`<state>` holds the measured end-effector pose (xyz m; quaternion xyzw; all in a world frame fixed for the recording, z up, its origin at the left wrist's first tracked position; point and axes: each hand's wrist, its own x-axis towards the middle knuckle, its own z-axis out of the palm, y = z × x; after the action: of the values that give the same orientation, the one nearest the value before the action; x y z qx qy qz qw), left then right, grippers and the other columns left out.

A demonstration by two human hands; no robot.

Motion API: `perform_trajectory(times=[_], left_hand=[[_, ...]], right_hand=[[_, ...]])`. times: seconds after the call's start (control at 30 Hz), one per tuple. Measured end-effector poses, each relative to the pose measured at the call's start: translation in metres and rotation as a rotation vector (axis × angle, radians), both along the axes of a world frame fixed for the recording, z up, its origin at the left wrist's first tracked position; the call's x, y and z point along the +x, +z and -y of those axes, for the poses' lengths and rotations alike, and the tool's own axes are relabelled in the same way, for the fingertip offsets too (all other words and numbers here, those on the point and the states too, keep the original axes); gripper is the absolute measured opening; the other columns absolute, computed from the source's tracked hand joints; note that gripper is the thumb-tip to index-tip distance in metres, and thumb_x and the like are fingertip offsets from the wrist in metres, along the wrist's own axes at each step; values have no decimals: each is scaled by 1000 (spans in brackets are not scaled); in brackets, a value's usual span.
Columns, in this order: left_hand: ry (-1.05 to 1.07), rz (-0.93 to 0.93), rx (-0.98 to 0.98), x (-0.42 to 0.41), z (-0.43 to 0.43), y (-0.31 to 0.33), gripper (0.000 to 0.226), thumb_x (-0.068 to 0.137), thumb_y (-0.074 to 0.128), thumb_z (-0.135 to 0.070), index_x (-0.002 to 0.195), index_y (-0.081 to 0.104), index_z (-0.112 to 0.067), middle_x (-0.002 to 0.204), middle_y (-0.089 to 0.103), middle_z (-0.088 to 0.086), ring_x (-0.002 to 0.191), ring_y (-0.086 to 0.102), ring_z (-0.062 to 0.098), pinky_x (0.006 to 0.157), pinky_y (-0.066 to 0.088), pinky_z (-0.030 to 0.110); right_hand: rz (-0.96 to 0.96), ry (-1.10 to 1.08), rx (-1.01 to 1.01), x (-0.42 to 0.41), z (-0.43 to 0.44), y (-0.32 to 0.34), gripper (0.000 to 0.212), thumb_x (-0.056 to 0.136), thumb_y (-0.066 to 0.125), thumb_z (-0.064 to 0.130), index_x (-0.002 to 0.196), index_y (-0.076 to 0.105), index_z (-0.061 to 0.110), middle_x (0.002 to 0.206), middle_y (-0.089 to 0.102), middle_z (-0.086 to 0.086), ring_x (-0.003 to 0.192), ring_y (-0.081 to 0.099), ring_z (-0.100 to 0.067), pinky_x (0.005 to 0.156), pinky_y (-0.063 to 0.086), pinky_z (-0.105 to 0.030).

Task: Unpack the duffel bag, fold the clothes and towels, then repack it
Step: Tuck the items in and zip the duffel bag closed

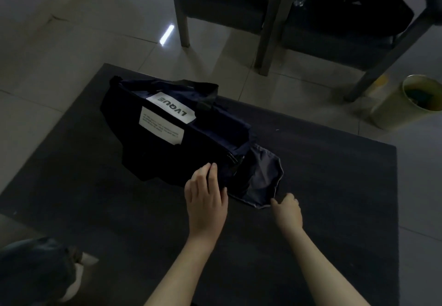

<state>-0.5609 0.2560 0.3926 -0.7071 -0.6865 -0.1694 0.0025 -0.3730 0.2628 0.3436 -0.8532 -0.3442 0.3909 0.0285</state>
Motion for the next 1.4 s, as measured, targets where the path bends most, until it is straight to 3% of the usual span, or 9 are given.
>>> perform_trajectory(times=[0.17, 0.27, 0.47, 0.63, 0.73, 1.0, 1.13, 1.27, 1.4], left_hand=[[5, -7, 152, -1, 6, -12, 41, 84, 65, -20, 121, 55, -6, 120, 53, 13, 111, 52, 27, 89, 45, 39], [58, 79, 190, 0, 15, -18, 32, 80, 68, -19, 107, 54, -9, 108, 54, 9, 100, 50, 22, 78, 48, 35], [205, 194, -104, 14, 19, -43, 41, 79, 73, -34, 111, 62, -12, 107, 63, 6, 96, 63, 23, 75, 51, 37], [381, 312, -188, 28, -5, -48, 56, 85, 62, -48, 124, 51, -9, 126, 54, 10, 113, 55, 27, 88, 44, 41], [417, 326, -135, 26, -21, -45, 41, 90, 57, -43, 112, 57, -9, 111, 61, 9, 103, 58, 26, 85, 41, 40], [294, 534, 46, 3, 10, -36, 13, 89, 63, -21, 88, 62, -8, 90, 61, 6, 86, 58, 24, 68, 48, 37], [194, 584, -35, -11, 49, -34, 6, 88, 64, -11, 90, 61, -6, 91, 57, 5, 84, 52, 18, 66, 32, 20], [59, 591, -181, -27, 70, -43, 17, 85, 60, -1, 101, 62, -6, 99, 58, 8, 86, 56, 22, 68, 33, 22], [-47, 655, -120, -34, 72, -48, 10, 88, 64, -17, 92, 55, -13, 91, 51, -1, 82, 49, 13, 69, 36, 25]], right_hand=[[-214, -212, -36, -1, -5, -34, 48, 93, 57, 29, 129, 46, -1, 120, 56, -17, 93, 56, -28, 64, 42, -31], [-144, -197, -21, 0, -5, -52, 45, 91, 57, 33, 126, 53, 5, 121, 55, -16, 97, 55, -28, 72, 46, -33], [-164, -250, 29, -4, -6, -69, 31, 89, 59, 28, 110, 62, 6, 104, 61, -12, 88, 58, -27, 72, 48, -33], [-283, -360, 293, -18, 4, -60, 14, 89, 58, 17, 94, 60, 4, 89, 61, -11, 75, 56, -20, 61, 45, -30], [-377, -400, 461, -23, 17, -41, 11, 86, 60, 12, 81, 56, 3, 77, 57, -11, 66, 50, -18, 54, 37, -29], [-368, -109, 761, -60, 43, 23, 30, 73, 65, -2, 59, 41, 10, 55, 41, 1, 47, 36, -2, 44, 29, -14], [-425, 25, 787, -97, 58, 29, 23, 72, 66, -3, 63, 48, 8, 57, 52, 1, 49, 46, -3, 45, 35, -14], [-531, 43, 774, -110, 64, 25, 12, 78, 64, 0, 73, 56, 8, 64, 61, -3, 54, 53, -3, 49, 40, -14], [-720, 31, 783, -105, 69, 17, 14, 88, 53, 1, 81, 64, 7, 70, 63, -6, 64, 55, -6, 58, 42, -19]])
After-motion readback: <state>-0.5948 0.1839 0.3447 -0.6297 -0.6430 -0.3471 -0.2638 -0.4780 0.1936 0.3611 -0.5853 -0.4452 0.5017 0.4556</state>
